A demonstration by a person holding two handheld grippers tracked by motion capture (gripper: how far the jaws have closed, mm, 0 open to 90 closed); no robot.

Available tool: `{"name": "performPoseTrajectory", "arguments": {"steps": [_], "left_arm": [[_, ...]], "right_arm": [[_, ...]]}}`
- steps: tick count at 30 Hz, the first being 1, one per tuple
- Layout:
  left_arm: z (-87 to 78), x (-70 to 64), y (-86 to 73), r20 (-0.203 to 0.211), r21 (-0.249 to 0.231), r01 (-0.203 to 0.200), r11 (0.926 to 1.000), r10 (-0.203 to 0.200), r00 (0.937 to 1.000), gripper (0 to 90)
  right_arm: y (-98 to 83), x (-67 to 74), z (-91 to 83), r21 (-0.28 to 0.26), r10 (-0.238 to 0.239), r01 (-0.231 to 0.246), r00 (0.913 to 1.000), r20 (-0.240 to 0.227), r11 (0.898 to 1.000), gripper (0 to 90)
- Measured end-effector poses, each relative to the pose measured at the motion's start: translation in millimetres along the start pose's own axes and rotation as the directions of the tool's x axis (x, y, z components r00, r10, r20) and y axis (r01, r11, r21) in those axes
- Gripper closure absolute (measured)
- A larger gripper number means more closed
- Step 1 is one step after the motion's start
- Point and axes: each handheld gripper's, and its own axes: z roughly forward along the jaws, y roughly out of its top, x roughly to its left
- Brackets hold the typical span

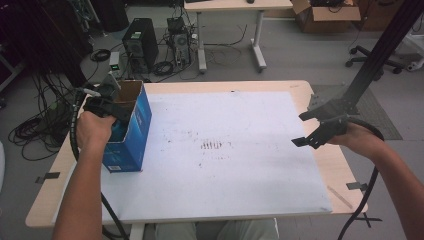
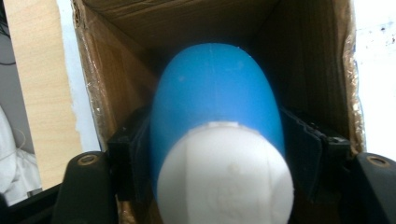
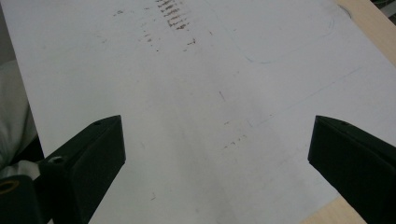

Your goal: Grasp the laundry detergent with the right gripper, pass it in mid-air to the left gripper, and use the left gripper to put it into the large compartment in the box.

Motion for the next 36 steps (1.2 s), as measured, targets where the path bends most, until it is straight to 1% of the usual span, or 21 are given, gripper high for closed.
{"name": "performPoseTrajectory", "arguments": {"steps": [5, 8, 14, 16, 17, 19, 20, 22, 27, 30, 32, 36], "left_arm": [[-0.4, -0.5, 0.2, 0.008, 0.001, 0.002, 1.0, -0.002, 1.0, 28.9], [-2.1, -1.0, 0.3, -0.003, -0.003, 0.0, 1.0, 0.0, 1.0, 26.7], [-11.7, 1.6, -0.4, -0.002, -0.025, 0.005, 0.9997, -0.005, 1.0, 25.8], [-17.0, 1.6, 0.2, -0.009, -0.033, 0.002, 0.9994, -0.003, 1.0, 21.4], [-20.6, 1.6, 0.5, -0.01, -0.041, -0.004, 0.9992, 0.004, 0.9999, 19.5], [-29.1, 2.5, 1.1, 0.003, -0.053, -0.01, 0.9986, 0.01, 0.9999, 19.3], [-33.8, 2.5, 1.6, 0.002, -0.056, -0.018, 0.9983, 0.018, 0.9998, 18.9], [-46.3, 0.5, 2.7, -0.009, -0.072, -0.047, 0.9963, 0.046, 0.9989, 18.1], [-66.5, -4.4, 4.8, -0.01, -0.099, -0.079, 0.992, 0.078, 0.9969, 15.8], [-77.9, -9.6, 6.4, -0.005, -0.116, -0.093, 0.989, 0.093, 0.9957, 14.0], [-85.0, -14.0, 7.6, 0.001, -0.121, -0.108, 0.9867, 0.109, 0.994, 12.8], [-98.0, -25.1, 8.4, 0.009, -0.15, -0.144, 0.9782, 0.147, 0.9891, 11.8]], "right_arm": [[-0.5, 0.8, -1.0, 0.001, 0.001, -0.001, 1.0, 0.0, 1.0, 3.8], [-1.2, 1.1, -1.5, 0.002, 0.002, -0.002, 1.0, 0.002, 1.0, 3.7], [-1.0, 1.7, -1.9, 0.001, 0.001, -0.001, 1.0, 0.002, 1.0, 3.7], [-0.5, 2.1, -2.0, 0.001, 0.0, 0.0, 1.0, 0.002, 1.0, 3.7], [-0.3, 2.3, -2.1, 0.0, 0.001, -0.001, 1.0, 0.002, 1.0, 3.8], [-0.2, 2.3, -2.4, 0.004, 0.0, 0.0, 1.0, 0.0, 1.0, 3.8], [-0.2, 2.2, -2.7, 0.005, 0.001, -0.001, 1.0, 0.001, 1.0, 3.8], [0.3, 2.1, -4.1, 0.002, 0.001, -0.001, 1.0, 0.003, 1.0, 3.8], [1.8, 2.9, -6.5, -0.004, -0.002, 0.002, 1.0, 0.006, 1.0, 3.8], [2.7, 4.1, -7.9, -0.005, -0.004, 0.004, 1.0, 0.007, 1.0, 3.8], [3.1, 4.7, -9.3, -0.006, -0.005, 0.005, 0.9999, 0.009, 1.0, 3.9], [3.6, 6.0, -12.6, -0.008, -0.006, 0.006, 0.9999, 0.015, 1.0, 3.8]]}}
